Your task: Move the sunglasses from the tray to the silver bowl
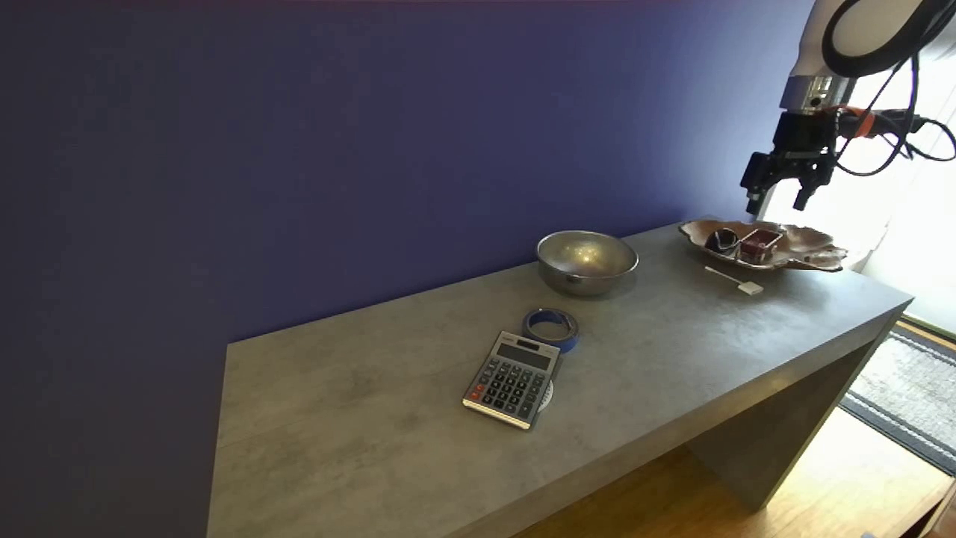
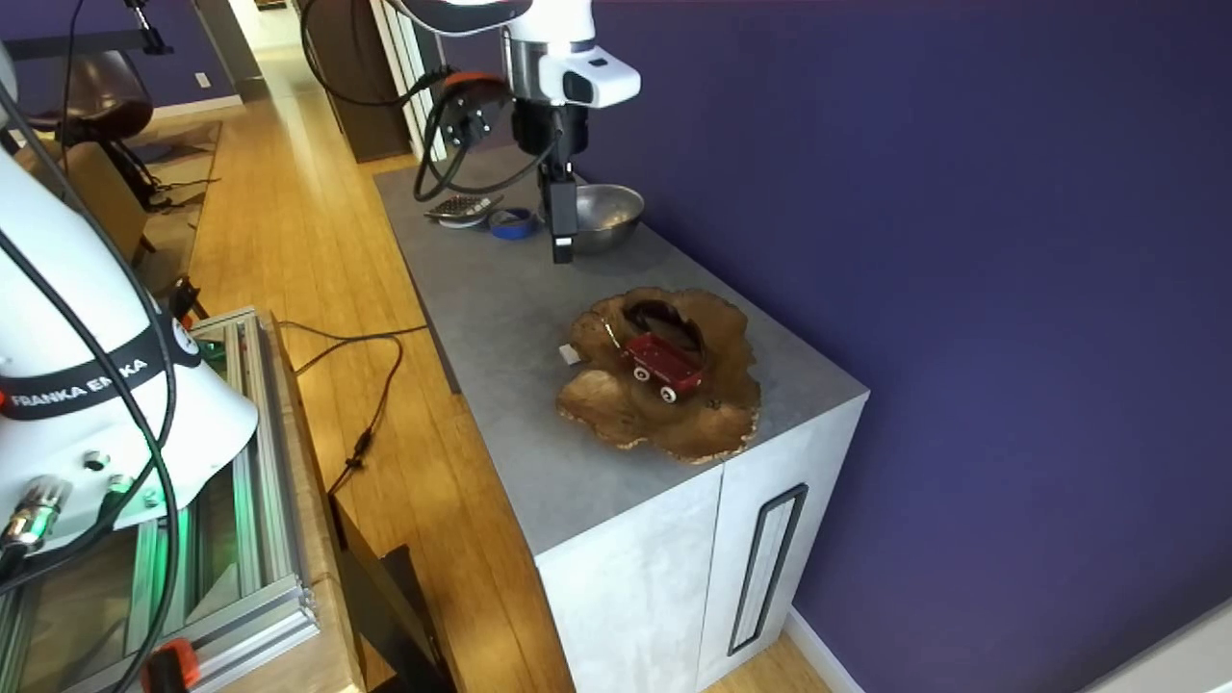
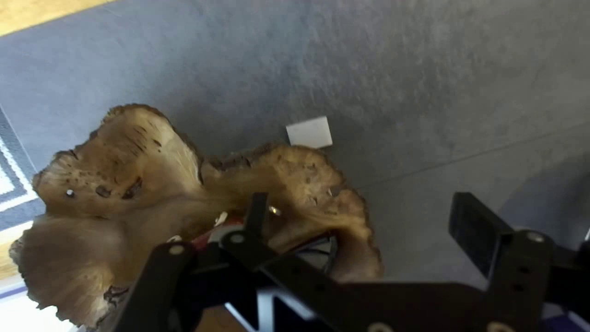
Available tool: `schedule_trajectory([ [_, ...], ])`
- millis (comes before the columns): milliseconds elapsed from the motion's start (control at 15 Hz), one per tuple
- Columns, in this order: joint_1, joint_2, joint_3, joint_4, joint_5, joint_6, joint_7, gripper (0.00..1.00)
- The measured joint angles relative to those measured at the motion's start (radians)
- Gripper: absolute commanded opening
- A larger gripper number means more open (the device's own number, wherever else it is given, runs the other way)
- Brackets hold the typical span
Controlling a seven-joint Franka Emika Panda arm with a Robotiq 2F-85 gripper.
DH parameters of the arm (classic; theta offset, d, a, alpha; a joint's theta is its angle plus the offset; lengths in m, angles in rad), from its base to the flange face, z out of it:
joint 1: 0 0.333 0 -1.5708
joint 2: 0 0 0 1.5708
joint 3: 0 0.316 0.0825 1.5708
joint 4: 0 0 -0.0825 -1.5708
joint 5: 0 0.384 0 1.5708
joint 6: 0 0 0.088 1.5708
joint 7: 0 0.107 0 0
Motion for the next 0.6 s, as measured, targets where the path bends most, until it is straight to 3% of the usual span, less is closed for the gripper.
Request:
schedule_trajectory([
  [400, -0.002, 0.181, 0.016, -0.009, 0.241, 0.402, 0.036, 1.0],
  [600, -0.057, 0.278, 0.114, 0.025, 0.413, 0.562, 0.029, 1.0],
])
